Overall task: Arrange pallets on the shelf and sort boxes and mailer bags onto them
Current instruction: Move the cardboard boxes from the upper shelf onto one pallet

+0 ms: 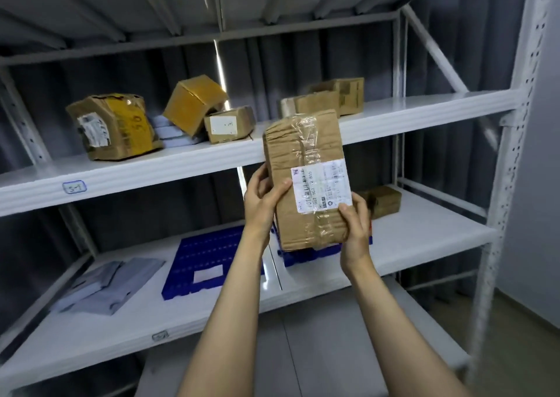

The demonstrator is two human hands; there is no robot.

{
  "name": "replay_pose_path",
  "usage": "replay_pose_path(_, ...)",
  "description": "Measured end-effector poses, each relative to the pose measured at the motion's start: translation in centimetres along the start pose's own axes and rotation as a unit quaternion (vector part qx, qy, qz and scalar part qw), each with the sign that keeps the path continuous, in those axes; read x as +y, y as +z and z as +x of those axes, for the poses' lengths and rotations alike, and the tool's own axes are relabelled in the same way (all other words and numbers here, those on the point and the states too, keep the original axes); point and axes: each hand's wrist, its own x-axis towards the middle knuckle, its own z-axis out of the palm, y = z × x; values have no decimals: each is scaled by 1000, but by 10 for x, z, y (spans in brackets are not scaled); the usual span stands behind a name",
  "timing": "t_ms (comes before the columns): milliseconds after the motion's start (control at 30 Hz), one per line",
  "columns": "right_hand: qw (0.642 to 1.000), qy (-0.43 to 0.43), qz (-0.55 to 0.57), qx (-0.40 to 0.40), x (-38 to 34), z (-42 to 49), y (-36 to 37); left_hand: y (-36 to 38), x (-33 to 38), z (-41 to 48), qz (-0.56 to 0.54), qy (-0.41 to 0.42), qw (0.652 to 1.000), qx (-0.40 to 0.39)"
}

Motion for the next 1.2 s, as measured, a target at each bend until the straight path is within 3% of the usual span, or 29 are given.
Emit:
replay_pose_path(233, 993, 119, 15, 15, 19, -10, -29, -3, -38, -16, 43, -46, 994, -85)
replay_pose_path(600, 953, 211, 3, 220, 66, -11, -39, -30, -102, -30, 25, -260, 965, -28)
replay_pose_path(700, 953, 212, -14, 217, 81, -10, -30, -28, -119, -36, 13, -311, 950, -37)
replay_pose_path(867, 949, 262, -17, 174, 102, -3, -29, -23, -135, -32, -26, -293, 955, 19)
replay_pose_path(1200, 945, 170, -154, 232, 95, 81, -58, -27, -147, 39, 22, -310, 950, 32)
